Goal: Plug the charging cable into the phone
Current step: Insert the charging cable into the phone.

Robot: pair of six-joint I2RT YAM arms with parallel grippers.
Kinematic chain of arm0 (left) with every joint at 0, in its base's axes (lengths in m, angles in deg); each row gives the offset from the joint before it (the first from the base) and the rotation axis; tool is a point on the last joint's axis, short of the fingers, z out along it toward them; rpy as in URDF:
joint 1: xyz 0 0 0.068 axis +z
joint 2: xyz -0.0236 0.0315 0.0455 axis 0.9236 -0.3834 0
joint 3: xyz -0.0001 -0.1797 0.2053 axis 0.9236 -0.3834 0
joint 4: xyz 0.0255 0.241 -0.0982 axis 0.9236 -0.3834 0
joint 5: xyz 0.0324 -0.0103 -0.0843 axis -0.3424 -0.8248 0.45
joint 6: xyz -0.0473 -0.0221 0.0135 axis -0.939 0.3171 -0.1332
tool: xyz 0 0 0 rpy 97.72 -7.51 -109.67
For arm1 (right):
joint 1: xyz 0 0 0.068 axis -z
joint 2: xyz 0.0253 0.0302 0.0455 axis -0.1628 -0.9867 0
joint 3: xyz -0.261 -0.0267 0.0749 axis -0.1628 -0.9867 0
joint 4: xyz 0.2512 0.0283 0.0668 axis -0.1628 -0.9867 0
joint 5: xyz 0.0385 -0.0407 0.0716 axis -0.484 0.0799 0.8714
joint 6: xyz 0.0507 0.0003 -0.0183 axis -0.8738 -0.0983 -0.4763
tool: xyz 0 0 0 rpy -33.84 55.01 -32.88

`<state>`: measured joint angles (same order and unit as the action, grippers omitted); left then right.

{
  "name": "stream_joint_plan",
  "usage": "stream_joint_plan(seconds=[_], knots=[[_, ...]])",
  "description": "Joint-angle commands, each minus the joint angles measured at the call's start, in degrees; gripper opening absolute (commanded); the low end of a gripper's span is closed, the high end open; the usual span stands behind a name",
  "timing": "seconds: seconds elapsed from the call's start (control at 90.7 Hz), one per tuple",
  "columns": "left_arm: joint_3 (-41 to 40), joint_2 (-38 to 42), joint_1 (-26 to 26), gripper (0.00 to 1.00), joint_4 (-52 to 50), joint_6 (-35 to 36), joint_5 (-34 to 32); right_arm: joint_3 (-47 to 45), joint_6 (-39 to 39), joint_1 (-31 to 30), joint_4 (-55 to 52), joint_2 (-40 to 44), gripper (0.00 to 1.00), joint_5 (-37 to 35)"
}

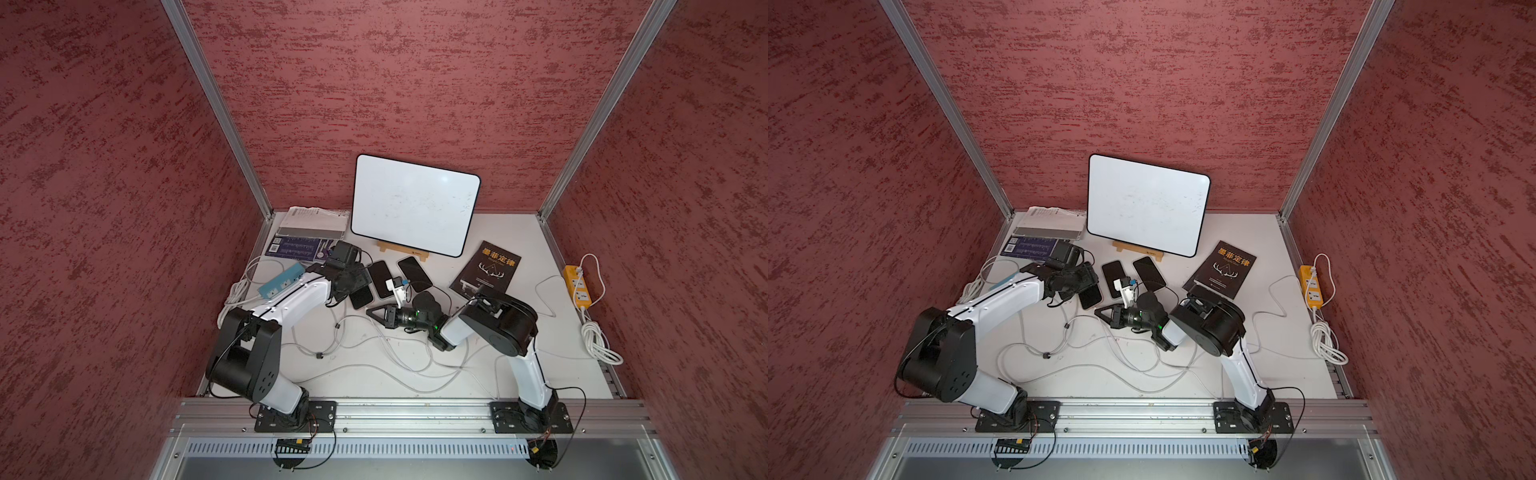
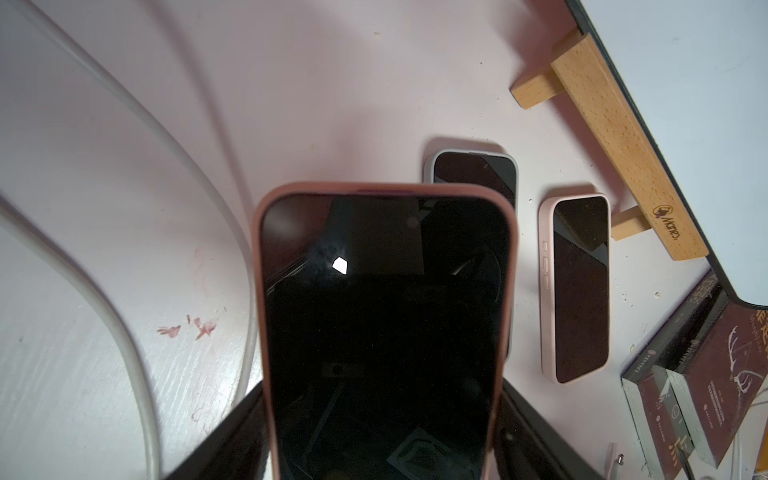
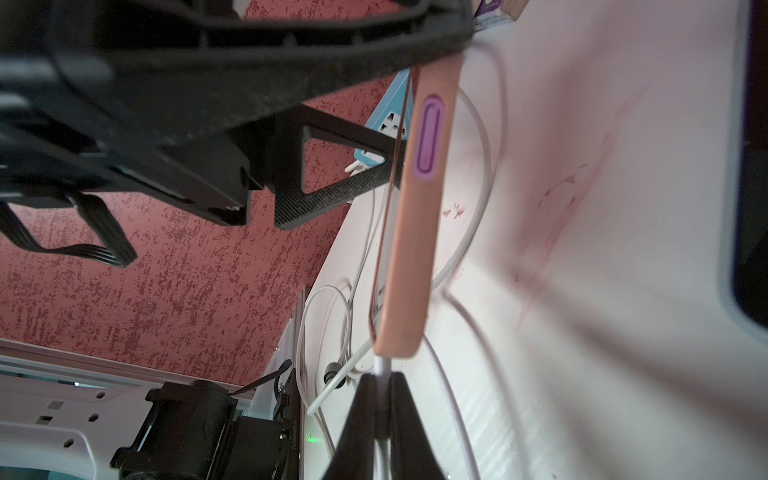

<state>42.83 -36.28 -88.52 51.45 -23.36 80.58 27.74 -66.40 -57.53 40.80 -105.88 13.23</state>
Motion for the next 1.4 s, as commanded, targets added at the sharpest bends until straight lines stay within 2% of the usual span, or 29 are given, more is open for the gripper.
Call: stream_joint_plan(seconds=[0.0,0.672,1.069,1.245,1.311,1.388], knots=[[0.62,0.36,-0.3,0.0,1.13,0.07,1.34,1.97,-1.31,0.87,-1.05,-0.73,0.0,-2.31],[1.06,-0.87,-0.61,0.0,1.13,0.24,1.57,8.82,-1.84,2.14,-5.38,-2.09,0.0,-3.56],[1.49,-1.36,-0.74,0.0,0.78,0.35,1.15,12.23,-1.16,2.72,-7.56,-3.15,0.0,-2.01],[1.68,-1.32,-0.58,0.0,0.2,0.52,0.05,8.13,-1.14,2.87,-7.81,-0.71,0.52,-0.55],[1.74,-1.33,-0.56,0.0,0.15,0.64,-0.26,5.36,-0.87,3.01,-7.89,1.45,0.62,0.15],[1.81,-1.62,-0.49,0.0,0.01,0.68,-0.62,2.43,-0.2,3.01,-9.31,4.41,0.68,1.68]])
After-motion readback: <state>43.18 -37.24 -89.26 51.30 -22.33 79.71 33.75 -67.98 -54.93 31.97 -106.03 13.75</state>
